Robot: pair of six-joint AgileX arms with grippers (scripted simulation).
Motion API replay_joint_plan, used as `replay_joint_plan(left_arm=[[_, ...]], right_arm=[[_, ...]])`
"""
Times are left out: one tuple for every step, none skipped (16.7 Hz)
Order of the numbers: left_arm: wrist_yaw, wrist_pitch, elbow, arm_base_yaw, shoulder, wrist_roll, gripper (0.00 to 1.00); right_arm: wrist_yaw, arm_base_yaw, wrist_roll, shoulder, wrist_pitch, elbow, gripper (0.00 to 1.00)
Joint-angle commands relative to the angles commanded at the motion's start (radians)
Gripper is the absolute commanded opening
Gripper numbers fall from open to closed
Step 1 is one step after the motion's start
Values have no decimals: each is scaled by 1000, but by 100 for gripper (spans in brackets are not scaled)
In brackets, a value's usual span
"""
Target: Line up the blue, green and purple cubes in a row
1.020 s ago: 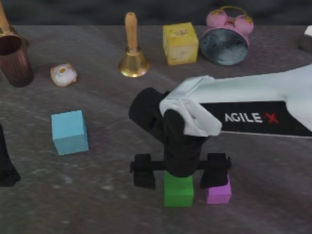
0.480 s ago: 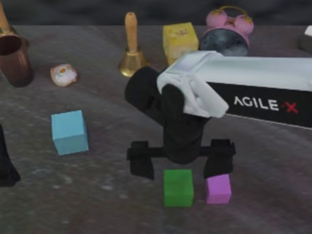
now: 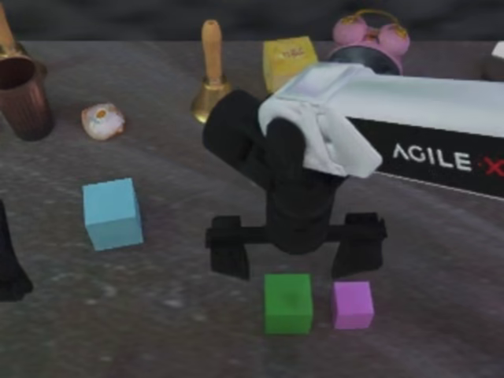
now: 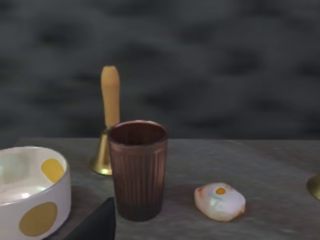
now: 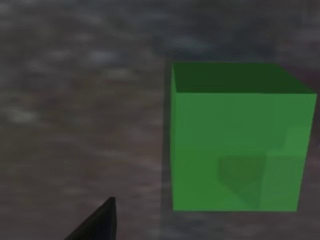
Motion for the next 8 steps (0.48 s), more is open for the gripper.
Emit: replay_joint_plan(left_arm=[[1, -11, 17, -3, 17, -5, 100], [1, -28, 43, -8, 43, -13, 100], [2, -51, 77, -13, 79, -23, 100], [2, -79, 120, -20, 124, -35, 100], [3, -111, 170, -27, 178, -48, 100], [2, -148, 225, -35, 241, -64, 100], [2, -189, 285, -43, 313, -80, 100], [2, -233, 349, -52, 395, -98, 100]], right_arm=[[7, -9, -10, -20, 9, -15, 100], [17, -22, -26, -51, 24, -39, 100], [29, -39, -47, -92, 43, -69, 100], [43, -59, -72, -144, 67, -106, 100], [58, -83, -100, -207, 95, -150, 100], [74, -110, -133, -280, 127, -199, 100], [90, -140, -168, -362, 162, -255, 100], [104, -173, -206, -454, 202, -317, 100]])
